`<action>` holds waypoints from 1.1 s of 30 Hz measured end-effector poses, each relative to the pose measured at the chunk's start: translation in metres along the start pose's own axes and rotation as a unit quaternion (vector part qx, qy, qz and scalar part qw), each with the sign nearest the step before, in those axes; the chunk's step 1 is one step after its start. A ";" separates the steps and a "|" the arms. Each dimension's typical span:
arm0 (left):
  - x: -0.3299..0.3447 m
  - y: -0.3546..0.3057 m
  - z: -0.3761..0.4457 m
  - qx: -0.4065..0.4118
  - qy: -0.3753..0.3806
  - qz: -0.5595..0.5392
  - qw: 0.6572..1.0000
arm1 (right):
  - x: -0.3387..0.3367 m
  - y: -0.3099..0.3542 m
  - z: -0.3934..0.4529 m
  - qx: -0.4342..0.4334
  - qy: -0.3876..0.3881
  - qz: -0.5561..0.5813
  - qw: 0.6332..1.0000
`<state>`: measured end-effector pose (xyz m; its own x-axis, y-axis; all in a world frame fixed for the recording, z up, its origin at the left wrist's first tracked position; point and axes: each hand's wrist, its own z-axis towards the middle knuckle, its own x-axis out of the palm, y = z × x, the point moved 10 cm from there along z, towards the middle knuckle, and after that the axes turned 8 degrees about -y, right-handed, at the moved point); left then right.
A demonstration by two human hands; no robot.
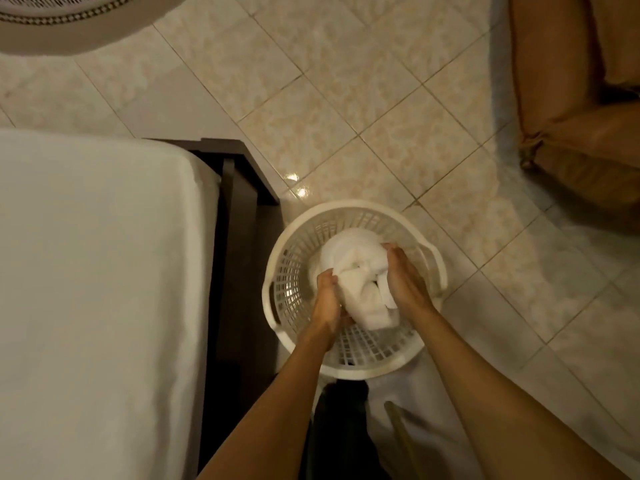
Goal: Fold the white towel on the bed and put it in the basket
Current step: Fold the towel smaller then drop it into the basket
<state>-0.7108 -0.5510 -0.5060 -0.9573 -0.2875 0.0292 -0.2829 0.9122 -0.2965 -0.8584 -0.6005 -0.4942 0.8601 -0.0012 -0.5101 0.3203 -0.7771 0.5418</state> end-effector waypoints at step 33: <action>0.006 0.066 0.142 0.174 0.049 0.641 0.746 | 0.126 -0.164 0.054 0.022 0.214 -0.341 0.915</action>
<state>-0.7264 -0.5339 -0.6614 -0.4324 0.7947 -0.4260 0.8849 0.2832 -0.3699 -0.8244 -0.5077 -0.6831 0.5467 0.7321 -0.4063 0.8317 -0.5309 0.1625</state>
